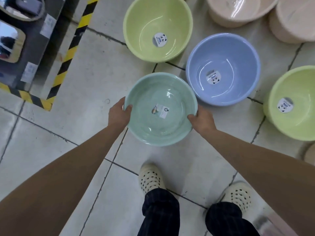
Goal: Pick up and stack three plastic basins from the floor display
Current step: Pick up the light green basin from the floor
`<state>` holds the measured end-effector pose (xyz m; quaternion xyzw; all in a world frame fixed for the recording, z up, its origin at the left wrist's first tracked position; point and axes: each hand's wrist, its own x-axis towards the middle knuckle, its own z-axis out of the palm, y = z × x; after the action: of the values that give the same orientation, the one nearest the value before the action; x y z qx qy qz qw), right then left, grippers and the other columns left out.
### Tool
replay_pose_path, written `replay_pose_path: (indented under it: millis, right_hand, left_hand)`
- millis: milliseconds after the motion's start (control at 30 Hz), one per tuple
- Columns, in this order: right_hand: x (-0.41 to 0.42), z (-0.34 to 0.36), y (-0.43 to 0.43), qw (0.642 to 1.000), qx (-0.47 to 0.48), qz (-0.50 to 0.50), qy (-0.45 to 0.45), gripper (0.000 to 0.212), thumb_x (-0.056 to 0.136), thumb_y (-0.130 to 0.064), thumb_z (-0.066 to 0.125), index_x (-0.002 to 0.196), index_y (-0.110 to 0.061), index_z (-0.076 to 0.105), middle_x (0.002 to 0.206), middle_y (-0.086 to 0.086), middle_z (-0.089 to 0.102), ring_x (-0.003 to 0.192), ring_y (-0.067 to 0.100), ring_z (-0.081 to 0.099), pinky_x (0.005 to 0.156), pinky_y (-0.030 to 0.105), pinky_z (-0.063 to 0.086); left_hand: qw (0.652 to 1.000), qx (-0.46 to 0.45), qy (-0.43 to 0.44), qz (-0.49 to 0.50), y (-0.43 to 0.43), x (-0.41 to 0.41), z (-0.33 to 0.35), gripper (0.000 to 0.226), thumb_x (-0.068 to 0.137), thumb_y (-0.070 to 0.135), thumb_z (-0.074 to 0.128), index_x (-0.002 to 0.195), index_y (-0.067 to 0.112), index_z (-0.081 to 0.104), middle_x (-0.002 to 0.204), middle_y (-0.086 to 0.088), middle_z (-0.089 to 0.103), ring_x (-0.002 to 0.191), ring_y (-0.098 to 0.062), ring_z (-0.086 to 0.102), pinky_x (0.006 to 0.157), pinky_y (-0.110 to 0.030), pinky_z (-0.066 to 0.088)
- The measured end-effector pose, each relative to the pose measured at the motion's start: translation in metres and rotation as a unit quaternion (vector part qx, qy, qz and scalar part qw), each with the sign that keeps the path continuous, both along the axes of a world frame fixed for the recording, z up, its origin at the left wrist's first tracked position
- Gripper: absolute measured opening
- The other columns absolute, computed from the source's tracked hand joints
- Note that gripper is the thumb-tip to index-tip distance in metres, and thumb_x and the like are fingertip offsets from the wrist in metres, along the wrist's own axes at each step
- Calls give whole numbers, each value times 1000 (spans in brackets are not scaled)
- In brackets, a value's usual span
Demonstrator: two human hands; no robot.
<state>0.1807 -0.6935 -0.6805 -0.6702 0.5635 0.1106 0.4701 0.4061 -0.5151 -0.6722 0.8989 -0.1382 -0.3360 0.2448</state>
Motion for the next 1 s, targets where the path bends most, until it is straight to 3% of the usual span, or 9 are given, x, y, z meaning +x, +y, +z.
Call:
replay_pose_path:
  millis: [100,200,367,433,500,567,633,767,1000]
  right_hand:
    - [9,-29,7,1000,-5,11,15,42,88,-15,60,130,-9,60,118,17,68,113,36,60,85,32,45]
    - [12,-54,14,1000,-9,7,17,38,88,-12,59,125,-2,58,115,21,68,109,38,61,87,37,51]
    - [12,-88,15,1000,-2,4,23,36,90,-11,55,125,-2,57,115,21,67,108,38,61,85,36,48]
    - [8,-97,15,999,11,5,35,38,93,-12,55,130,-3,54,119,21,64,111,39,59,84,33,45]
    - [5,-102,16,999,21,1,44,40,93,-14,54,132,-5,49,120,21,61,108,41,59,87,39,52]
    - [1,-103,15,999,17,-2,45,39,92,-16,53,129,-7,47,112,19,59,103,43,61,85,51,56]
    - [-6,-96,17,998,14,-5,54,37,92,-16,54,127,-6,48,106,15,56,101,42,60,83,52,57]
    - [-37,-64,21,999,10,-36,34,36,91,-17,58,124,-8,48,103,14,58,94,35,57,74,38,51]
    - [-104,40,-4,991,15,-129,-18,32,92,-12,58,122,-6,49,99,9,59,90,30,57,71,33,45]
  left_hand:
    - [999,-8,17,43,2,7,-27,50,96,16,57,146,22,54,138,-5,64,127,-26,58,109,-40,45]
    - [994,-12,48,93,1,6,-53,55,99,16,54,153,24,44,145,-4,58,131,-23,55,109,-29,42]
    - [993,-20,69,92,10,3,-90,53,99,16,52,151,26,47,136,-2,65,120,-23,61,104,-34,49]
    - [993,-29,74,91,11,0,-99,50,96,12,52,144,26,56,118,0,71,104,-20,64,90,-29,51]
    - [993,-28,76,90,12,-4,-105,42,92,8,56,128,24,68,96,-2,70,86,-21,61,79,-28,53]
    - [993,-21,72,93,13,-6,-106,32,86,5,60,106,26,73,86,-6,69,78,-23,59,80,-38,57]
    - [993,-21,76,87,14,-10,-100,31,83,3,61,95,30,71,84,-7,70,74,-23,60,79,-40,58]
    - [993,-59,76,63,11,-29,-61,42,82,2,59,90,41,72,83,0,72,74,-18,62,69,-31,56]
    - [992,-95,80,3,-43,-78,48,45,84,2,59,104,39,74,94,7,76,82,-17,69,73,-31,61]
